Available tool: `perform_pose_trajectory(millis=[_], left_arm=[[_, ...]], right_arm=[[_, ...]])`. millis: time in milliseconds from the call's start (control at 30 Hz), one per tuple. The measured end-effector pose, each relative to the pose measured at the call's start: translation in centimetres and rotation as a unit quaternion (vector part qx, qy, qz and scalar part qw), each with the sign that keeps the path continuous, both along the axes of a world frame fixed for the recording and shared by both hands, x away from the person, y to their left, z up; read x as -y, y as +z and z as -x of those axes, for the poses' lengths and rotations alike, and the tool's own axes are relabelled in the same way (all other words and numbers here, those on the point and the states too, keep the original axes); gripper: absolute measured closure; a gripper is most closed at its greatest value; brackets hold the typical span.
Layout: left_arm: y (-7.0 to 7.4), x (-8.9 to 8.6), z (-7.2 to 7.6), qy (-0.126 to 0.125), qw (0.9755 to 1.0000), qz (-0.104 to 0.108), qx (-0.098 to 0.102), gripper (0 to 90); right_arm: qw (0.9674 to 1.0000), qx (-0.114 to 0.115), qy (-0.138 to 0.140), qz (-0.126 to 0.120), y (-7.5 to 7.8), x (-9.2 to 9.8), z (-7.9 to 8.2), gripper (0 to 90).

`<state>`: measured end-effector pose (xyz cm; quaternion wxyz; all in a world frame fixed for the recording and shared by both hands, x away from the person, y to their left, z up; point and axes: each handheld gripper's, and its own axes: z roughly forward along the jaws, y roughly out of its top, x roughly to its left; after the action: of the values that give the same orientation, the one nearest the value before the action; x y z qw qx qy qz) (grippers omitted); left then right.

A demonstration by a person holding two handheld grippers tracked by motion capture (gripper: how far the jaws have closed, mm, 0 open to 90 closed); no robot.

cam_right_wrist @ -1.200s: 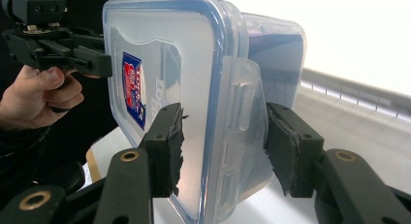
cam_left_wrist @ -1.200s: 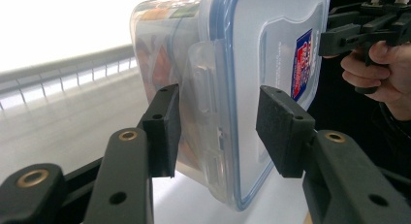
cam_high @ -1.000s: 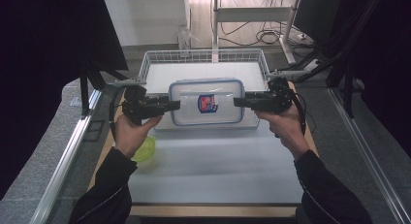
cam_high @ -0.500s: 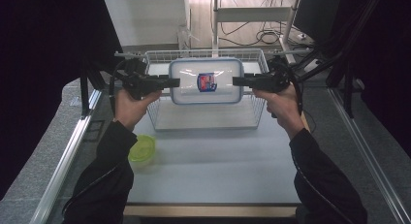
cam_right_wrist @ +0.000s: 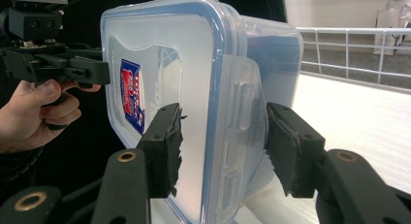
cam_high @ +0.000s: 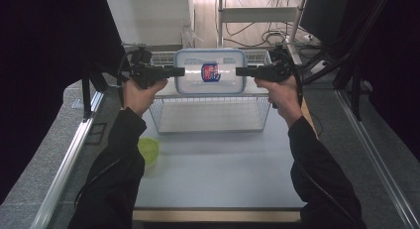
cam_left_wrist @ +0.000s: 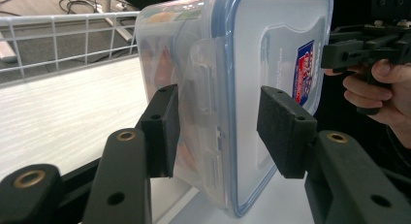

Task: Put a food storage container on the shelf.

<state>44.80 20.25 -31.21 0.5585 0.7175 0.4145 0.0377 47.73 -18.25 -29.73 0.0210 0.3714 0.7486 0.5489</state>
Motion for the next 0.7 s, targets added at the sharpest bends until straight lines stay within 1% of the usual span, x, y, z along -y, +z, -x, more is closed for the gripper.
perform_pose_trajectory(millis=[67,133,233,300,333,367,400,433,467,500,533,567,600,633,700], left_arm=[[-0.2,-0.1,-0.2,0.003,1.0,0.009,-0.003,51.0],[-0.3,-0.1,-0.3,0.005,1.0,0.009,-0.001,50.8],[-0.3,-0.1,-0.2,0.004,1.0,0.005,0.006,50.4],[-0.3,0.0,-0.1,0.003,0.9999,-0.006,0.015,49.8],[-0.3,0.1,-0.1,0.004,0.9997,-0.013,0.022,49.2],[-0.3,0.3,0.1,0.009,0.9991,-0.028,0.032,48.1],[-0.3,0.5,0.2,0.016,0.9976,-0.052,0.042,45.0],[-0.4,0.7,0.3,0.021,0.9961,-0.071,0.049,43.4],[-0.6,1.0,0.4,0.018,0.9957,-0.077,0.048,43.3],[-0.7,1.2,0.3,0.019,0.9954,-0.082,0.046,43.4],[-0.9,1.4,0.3,0.024,0.9939,-0.097,0.046,41.9],[-1.0,1.5,0.2,0.028,0.9938,-0.097,0.047,41.3],[-1.1,1.4,0.1,0.029,0.995,-0.086,0.043,41.8],[-1.2,1.3,0.0,0.029,0.9956,-0.079,0.04,42.6],[-1.3,1.3,-0.1,0.028,0.9964,-0.07,0.038,42.7]], right_arm=[[1.0,-0.001,-0.003,0.0,-0.2,-0.1,-0.2,49.1],[1.0,-0.001,-0.007,-0.005,-0.3,-0.2,-0.3,48.9],[1.0,0.002,-0.005,-0.004,-0.3,-0.2,-0.3,48.8],[0.9999,0.006,-0.007,-0.005,-0.4,-0.2,-0.4,48.2],[0.9999,0.007,-0.008,-0.005,-0.4,-0.2,-0.4,48.0],[0.9999,0.008,-0.009,-0.008,-0.5,-0.2,-0.5,47.8],[0.9998,0.006,-0.01,-0.013,-0.6,-0.1,-0.6,47.2],[0.9998,0.008,-0.011,-0.016,-0.8,-0.1,-0.7,46.6],[0.9997,0.011,-0.013,-0.015,-0.9,-0.2,-0.8,45.8],[0.9997,0.008,-0.016,-0.013,-1.0,-0.2,-0.8,44.8],[0.9998,0.007,-0.018,-0.01,-1.1,-0.2,-0.8,43.0],[0.9997,0.007,-0.021,-0.006,-1.1,-0.3,-0.9,40.6],[0.9997,0.004,-0.024,-0.005,-1.2,-0.3,-1.0,39.3],[0.9996,0.004,-0.026,-0.007,-1.3,-0.2,-1.0,39.3],[0.9996,0.0,-0.026,-0.01,-1.3,-0.1,-1.2,39.1]])
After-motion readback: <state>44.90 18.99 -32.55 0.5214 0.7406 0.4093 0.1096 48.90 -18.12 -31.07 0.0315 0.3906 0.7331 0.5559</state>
